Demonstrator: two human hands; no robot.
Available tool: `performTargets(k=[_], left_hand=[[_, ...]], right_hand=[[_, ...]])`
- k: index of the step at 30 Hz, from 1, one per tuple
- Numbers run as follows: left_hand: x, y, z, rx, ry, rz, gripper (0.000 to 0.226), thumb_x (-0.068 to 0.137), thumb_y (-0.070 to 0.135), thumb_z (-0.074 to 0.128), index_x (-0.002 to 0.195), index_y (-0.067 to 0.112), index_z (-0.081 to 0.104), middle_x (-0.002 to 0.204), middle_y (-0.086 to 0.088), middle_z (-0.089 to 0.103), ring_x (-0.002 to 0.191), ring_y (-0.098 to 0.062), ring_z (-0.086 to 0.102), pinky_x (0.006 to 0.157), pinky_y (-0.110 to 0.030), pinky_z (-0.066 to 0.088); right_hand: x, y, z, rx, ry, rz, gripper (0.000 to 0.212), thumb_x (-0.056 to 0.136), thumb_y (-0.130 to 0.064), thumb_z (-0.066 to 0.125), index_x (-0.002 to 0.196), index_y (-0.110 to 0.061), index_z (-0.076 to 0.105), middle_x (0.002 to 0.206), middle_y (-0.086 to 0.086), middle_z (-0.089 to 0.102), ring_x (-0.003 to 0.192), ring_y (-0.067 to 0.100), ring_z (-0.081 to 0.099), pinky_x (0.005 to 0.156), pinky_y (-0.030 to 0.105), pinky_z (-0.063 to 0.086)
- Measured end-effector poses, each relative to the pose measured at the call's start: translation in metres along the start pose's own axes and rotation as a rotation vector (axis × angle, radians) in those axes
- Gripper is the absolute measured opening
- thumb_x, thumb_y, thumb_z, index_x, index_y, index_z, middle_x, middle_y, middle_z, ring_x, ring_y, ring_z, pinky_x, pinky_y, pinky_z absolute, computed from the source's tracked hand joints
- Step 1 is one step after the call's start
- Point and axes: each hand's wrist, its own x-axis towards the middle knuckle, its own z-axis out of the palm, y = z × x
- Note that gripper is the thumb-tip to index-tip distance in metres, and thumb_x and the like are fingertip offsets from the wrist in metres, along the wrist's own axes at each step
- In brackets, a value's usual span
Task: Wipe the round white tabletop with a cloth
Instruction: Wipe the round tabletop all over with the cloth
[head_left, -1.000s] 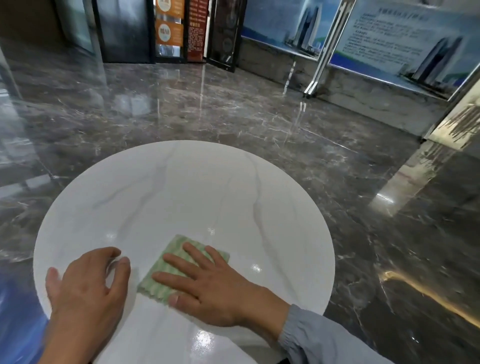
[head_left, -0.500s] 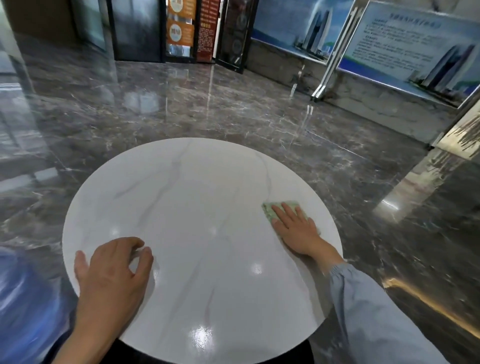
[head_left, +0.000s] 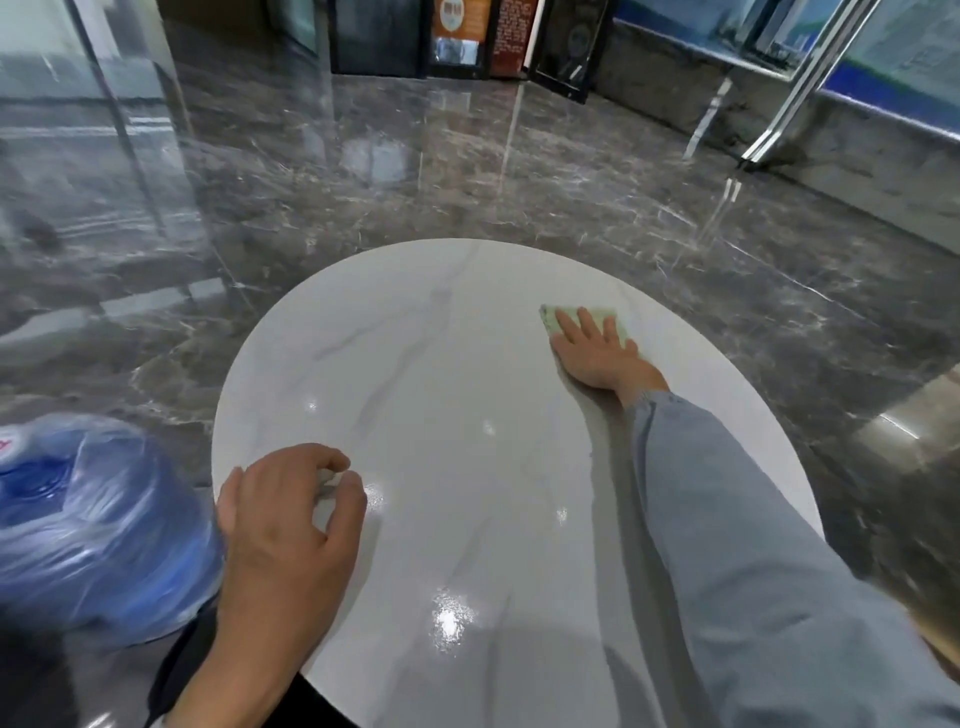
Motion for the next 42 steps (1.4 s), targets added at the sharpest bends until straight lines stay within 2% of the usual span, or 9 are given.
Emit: performTargets(k=[5,9,15,19,26,30,34,38,42], left_hand=[[-0.001,0.000,-0.002,-0.081,0.083,-0.017,0.027,0.097,0.044,0.047,0.116,0.028,0.058,0.114,0.017,0.057,0.110,-0.012,0.055,0.102,-0.040,0.040],[0.000,-0.001,-0.001,-0.129,0.142,0.007,0.021,0.098,0.036,0.051,0.117,0.045,0.046,0.117,0.033,0.049,0.116,0.004,0.044,0.100,-0.054,0.049],[-0.001,-0.004,0.000,-0.204,0.141,-0.044,0.022,0.100,0.040,0.048,0.121,0.036,0.051,0.123,0.036,0.045,0.124,-0.004,0.046,0.106,-0.048,0.047],[-0.001,0.001,-0.003,-0.326,0.203,-0.112,0.023,0.100,0.039,0.043,0.121,0.034,0.052,0.121,0.038,0.047,0.124,0.000,0.045,0.106,-0.034,0.042],[-0.001,0.006,-0.012,-0.536,0.371,-0.259,0.026,0.102,0.035,0.037,0.123,0.034,0.052,0.131,0.004,0.057,0.130,-0.023,0.050,0.114,-0.046,0.040],[0.003,0.007,-0.014,-0.591,0.412,-0.270,0.024,0.103,0.033,0.035,0.119,0.039,0.052,0.127,0.001,0.058,0.126,-0.020,0.052,0.112,-0.045,0.041],[0.003,0.005,-0.016,-0.705,0.449,-0.311,0.027,0.103,0.037,0.035,0.120,0.031,0.056,0.128,-0.007,0.060,0.124,-0.026,0.057,0.110,-0.058,0.043],[0.003,0.003,-0.018,-0.811,0.459,-0.331,0.032,0.101,0.040,0.036,0.121,0.028,0.057,0.131,-0.015,0.061,0.126,-0.036,0.056,0.110,-0.067,0.041],[0.003,-0.005,-0.015,-0.890,0.459,-0.346,0.034,0.099,0.045,0.039,0.122,0.029,0.059,0.135,-0.017,0.061,0.130,-0.039,0.055,0.112,-0.070,0.038]], right_hand=[[-0.058,-0.141,0.063,-0.144,-0.060,-0.559,0.057,0.103,-0.064,0.010,0.157,-0.056,-0.005,0.171,-0.016,-0.015,0.156,0.025,-0.023,0.121,0.058,-0.013],[-0.139,-0.174,0.098,-0.210,-0.054,-0.870,0.056,0.102,-0.063,0.008,0.157,-0.057,-0.003,0.172,-0.015,-0.010,0.156,0.020,-0.023,0.119,0.052,-0.018],[-0.166,-0.118,0.088,-0.158,-0.032,-0.823,0.052,0.107,-0.061,0.015,0.156,-0.060,-0.001,0.170,-0.023,-0.010,0.155,0.011,-0.021,0.122,0.043,-0.015],[-0.136,-0.054,0.074,-0.158,0.039,-0.558,0.052,0.106,-0.062,0.016,0.155,-0.062,-0.001,0.170,-0.022,-0.007,0.158,0.016,-0.013,0.124,0.048,0.000],[-0.076,-0.061,0.058,-0.080,0.011,-0.187,0.057,0.104,-0.061,0.010,0.158,-0.054,-0.006,0.170,-0.017,-0.016,0.157,0.028,-0.019,0.121,0.062,-0.008],[-0.093,-0.153,0.074,-0.113,-0.028,-0.394,0.056,0.106,-0.058,0.011,0.159,-0.052,-0.006,0.170,-0.014,-0.018,0.156,0.030,-0.022,0.119,0.066,-0.012],[-0.159,-0.209,0.105,-0.188,-0.065,-0.714,0.054,0.106,-0.057,0.013,0.158,-0.056,-0.002,0.171,-0.015,-0.014,0.156,0.025,-0.023,0.120,0.062,-0.011],[-0.230,-0.161,0.112,-0.214,-0.051,-0.861,0.052,0.109,-0.056,0.014,0.156,-0.060,-0.005,0.168,-0.023,-0.021,0.152,0.015,-0.032,0.123,0.051,-0.016],[-0.278,-0.096,0.108,-0.272,-0.154,-0.800,0.051,0.107,-0.059,0.012,0.147,-0.069,-0.019,0.157,-0.033,-0.037,0.143,0.006,-0.045,0.119,0.045,-0.025]])
